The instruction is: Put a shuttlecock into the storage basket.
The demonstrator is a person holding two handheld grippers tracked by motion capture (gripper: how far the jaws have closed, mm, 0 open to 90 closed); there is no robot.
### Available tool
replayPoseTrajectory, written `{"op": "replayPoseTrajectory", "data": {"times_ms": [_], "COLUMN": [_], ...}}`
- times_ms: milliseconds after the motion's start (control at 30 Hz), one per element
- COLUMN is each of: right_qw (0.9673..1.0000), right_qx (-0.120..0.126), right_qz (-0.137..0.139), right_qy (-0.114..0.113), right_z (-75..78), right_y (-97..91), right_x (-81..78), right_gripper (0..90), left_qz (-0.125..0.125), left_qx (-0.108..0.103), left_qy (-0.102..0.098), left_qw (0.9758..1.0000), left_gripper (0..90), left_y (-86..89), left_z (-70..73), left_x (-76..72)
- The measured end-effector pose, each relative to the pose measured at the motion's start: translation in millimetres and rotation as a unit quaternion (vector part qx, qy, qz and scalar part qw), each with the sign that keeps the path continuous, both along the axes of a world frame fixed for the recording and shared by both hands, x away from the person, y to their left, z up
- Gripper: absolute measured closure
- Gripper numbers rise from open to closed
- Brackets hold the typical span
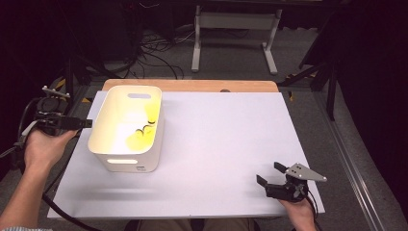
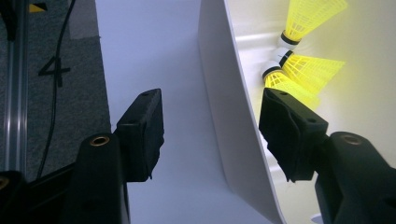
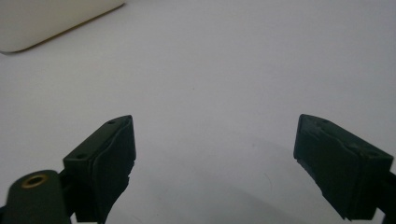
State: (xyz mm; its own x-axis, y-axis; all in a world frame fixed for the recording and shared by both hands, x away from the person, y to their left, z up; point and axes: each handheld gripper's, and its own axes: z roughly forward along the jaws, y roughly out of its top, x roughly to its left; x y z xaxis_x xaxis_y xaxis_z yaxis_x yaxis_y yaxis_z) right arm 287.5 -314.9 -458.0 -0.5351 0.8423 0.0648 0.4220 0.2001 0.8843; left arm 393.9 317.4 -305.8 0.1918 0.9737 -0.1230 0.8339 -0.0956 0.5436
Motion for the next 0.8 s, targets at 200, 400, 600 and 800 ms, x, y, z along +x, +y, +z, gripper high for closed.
{"op": "replayPoseTrajectory", "data": {"times_ms": [200,400,600,800], "right_qw": [1.0000,1.0000,1.0000,1.0000], "right_qx": [0.000,0.000,-0.001,0.000], "right_qz": [0.000,0.000,0.000,0.000], "right_qy": [0.000,0.000,0.000,0.001], "right_z": [0.0,0.1,0.0,-0.2], "right_y": [-0.1,0.1,0.4,0.5], "right_x": [0.0,-0.1,0.0,0.1], "right_gripper": [13.3,13.4,13.3,13.3], "left_qz": [0.005,0.011,0.014,0.014], "left_qx": [0.000,-0.001,0.000,0.000], "left_qy": [0.003,0.004,0.002,0.003], "left_qw": [1.0000,0.9999,0.9999,0.9999], "left_gripper": [40.9,40.7,40.6,40.1], "left_y": [3.7,6.7,8.7,9.8], "left_z": [-4.9,-7.8,-9.1,-12.3], "left_x": [-1.7,-4.2,-6.6,-8.0]}}
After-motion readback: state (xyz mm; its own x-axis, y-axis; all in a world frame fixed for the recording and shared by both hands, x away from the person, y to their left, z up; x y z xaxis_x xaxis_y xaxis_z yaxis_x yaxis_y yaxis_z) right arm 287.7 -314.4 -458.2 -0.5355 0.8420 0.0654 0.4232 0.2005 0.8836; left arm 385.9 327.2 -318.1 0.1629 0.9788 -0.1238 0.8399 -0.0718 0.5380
